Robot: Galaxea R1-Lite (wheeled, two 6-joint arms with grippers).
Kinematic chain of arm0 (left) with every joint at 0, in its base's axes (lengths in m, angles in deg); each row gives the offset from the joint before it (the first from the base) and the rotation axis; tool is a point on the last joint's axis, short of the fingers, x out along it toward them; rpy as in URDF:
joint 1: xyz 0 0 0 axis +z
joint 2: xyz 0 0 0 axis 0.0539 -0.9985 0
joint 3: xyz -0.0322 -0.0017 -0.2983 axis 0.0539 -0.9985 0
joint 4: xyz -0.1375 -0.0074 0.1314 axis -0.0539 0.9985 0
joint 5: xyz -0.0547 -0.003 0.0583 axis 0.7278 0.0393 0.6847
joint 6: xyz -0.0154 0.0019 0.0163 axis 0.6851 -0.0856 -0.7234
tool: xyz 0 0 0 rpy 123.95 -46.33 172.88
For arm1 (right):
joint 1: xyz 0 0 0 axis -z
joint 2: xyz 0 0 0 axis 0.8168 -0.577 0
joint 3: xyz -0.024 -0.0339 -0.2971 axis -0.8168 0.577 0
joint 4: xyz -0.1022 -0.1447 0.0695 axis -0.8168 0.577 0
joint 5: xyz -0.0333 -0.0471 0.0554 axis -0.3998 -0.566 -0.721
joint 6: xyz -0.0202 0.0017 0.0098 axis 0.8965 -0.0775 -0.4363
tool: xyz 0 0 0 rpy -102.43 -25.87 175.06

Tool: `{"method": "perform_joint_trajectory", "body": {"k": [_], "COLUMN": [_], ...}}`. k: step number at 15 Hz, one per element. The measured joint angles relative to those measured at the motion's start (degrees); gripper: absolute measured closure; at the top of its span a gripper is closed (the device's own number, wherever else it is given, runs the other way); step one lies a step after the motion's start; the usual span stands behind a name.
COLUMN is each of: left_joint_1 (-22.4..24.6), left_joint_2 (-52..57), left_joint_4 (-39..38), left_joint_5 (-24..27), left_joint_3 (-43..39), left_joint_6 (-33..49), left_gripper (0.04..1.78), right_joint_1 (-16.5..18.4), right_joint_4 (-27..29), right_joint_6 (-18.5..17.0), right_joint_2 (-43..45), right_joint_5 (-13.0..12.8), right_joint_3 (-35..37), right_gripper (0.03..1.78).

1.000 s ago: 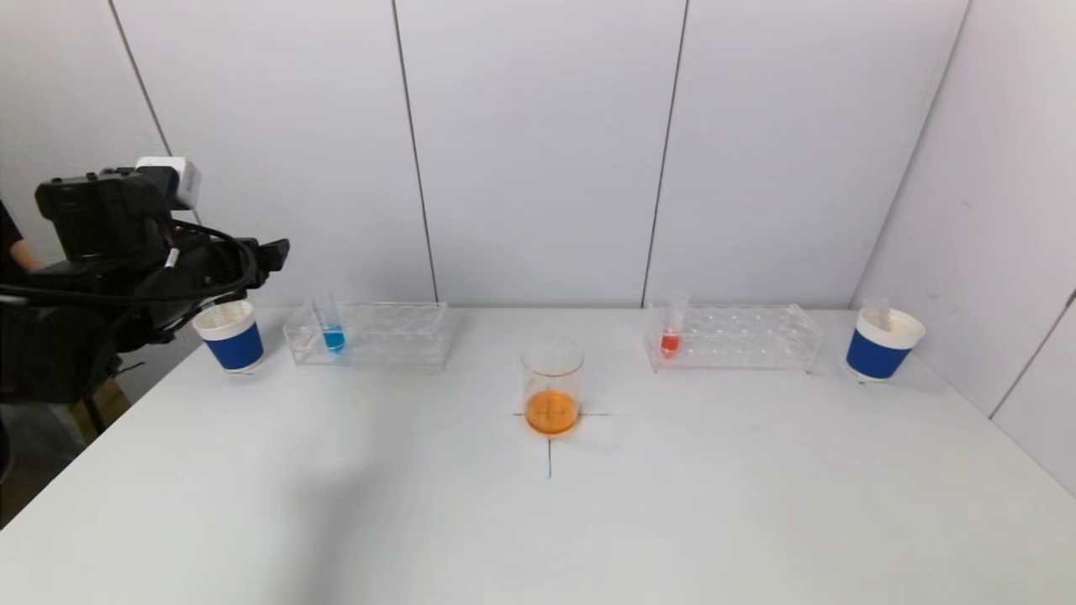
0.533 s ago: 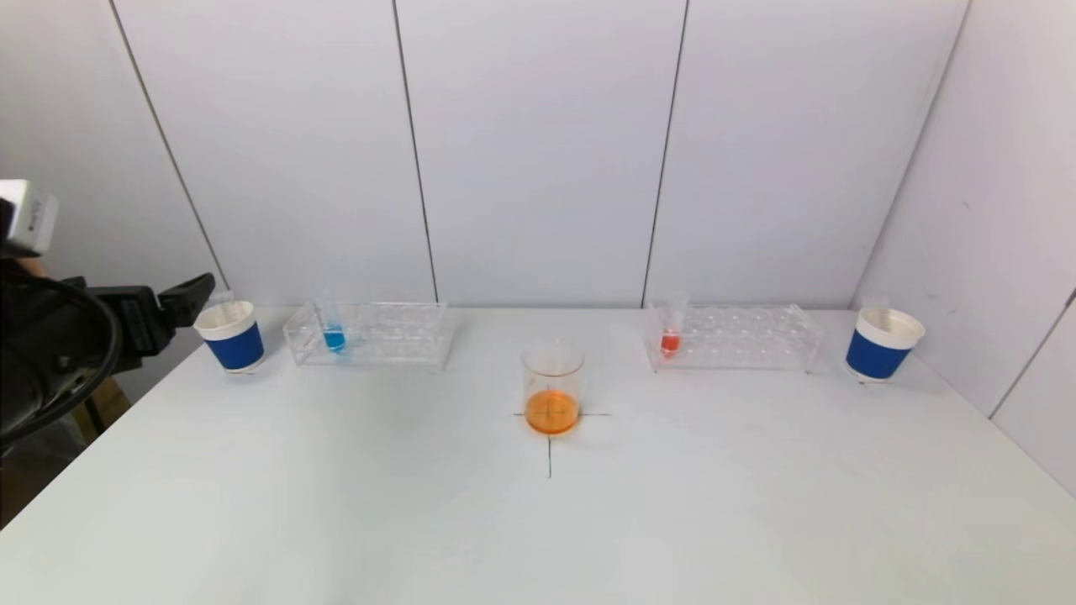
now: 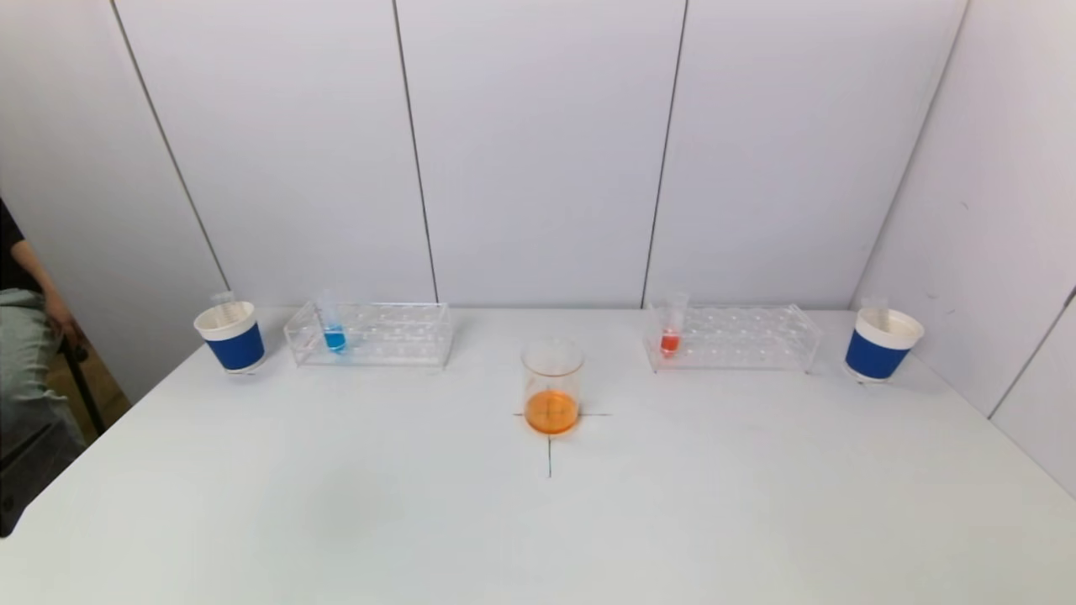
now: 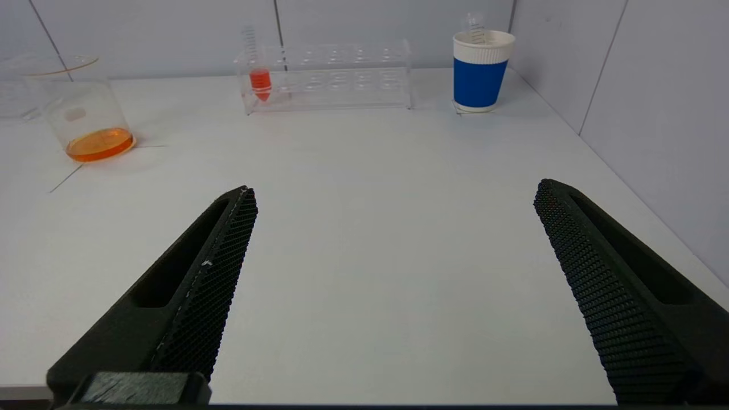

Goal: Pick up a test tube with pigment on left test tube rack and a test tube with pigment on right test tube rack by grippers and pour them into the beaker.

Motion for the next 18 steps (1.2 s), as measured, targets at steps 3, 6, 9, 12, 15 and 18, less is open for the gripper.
{"method": "perform_joint_trajectory", "body": {"k": [3, 6, 9, 12, 15, 18], "left_joint_1": [-0.1, -1.0, -1.6, -1.7, -1.8, -1.8], "left_joint_2": [13.4, 23.7, 30.6, 33.0, 33.6, 33.7], "left_joint_4": [13.9, 23.4, 28.1, 27.4, 24.8, 24.1], "left_joint_5": [0.1, 0.3, 3.4, 3.6, 6.1, 9.6], "left_joint_3": [-0.8, -2.3, -5.1, -9.8, -13.3, -14.8], "left_joint_6": [0.0, 0.0, 0.2, 0.1, 1.0, 0.2], "left_gripper": [0.05, 0.05, 0.05, 0.05, 0.05, 0.05], "right_joint_1": [0.0, 0.0, 0.0, 0.0, 0.0, 0.0], "right_joint_4": [0.0, 0.0, 0.0, 0.0, 0.0, 0.0], "right_joint_6": [0.0, 0.0, 0.0, 0.0, 0.0, 0.0], "right_joint_2": [0.0, 0.0, 0.0, 0.0, 0.0, 0.0], "right_joint_5": [0.0, 0.0, 0.0, 0.0, 0.0, 0.0], "right_joint_3": [0.0, 0.0, 0.0, 0.0, 0.0, 0.0], "right_gripper": [0.04, 0.04, 0.04, 0.04, 0.04, 0.04]}}
